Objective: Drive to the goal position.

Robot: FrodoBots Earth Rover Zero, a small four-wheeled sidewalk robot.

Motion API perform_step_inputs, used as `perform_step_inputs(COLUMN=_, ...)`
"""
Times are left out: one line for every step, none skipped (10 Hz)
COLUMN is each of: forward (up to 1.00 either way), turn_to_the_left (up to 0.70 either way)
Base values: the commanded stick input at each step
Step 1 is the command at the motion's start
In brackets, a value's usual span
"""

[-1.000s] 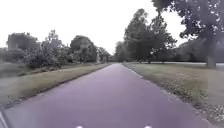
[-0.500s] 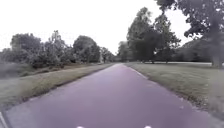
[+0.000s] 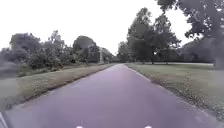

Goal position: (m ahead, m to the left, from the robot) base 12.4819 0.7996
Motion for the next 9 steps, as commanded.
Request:
perform_step_inputs(forward=0.69, turn_to_the_left=0.0)
perform_step_inputs(forward=0.69, turn_to_the_left=0.0)
perform_step_inputs(forward=0.69, turn_to_the_left=0.0)
perform_step_inputs(forward=0.69, turn_to_the_left=0.0)
perform_step_inputs(forward=0.69, turn_to_the_left=0.0)
perform_step_inputs(forward=0.69, turn_to_the_left=0.0)
perform_step_inputs(forward=0.69, turn_to_the_left=0.0)
perform_step_inputs(forward=0.69, turn_to_the_left=0.0)
perform_step_inputs(forward=0.69, turn_to_the_left=0.0)
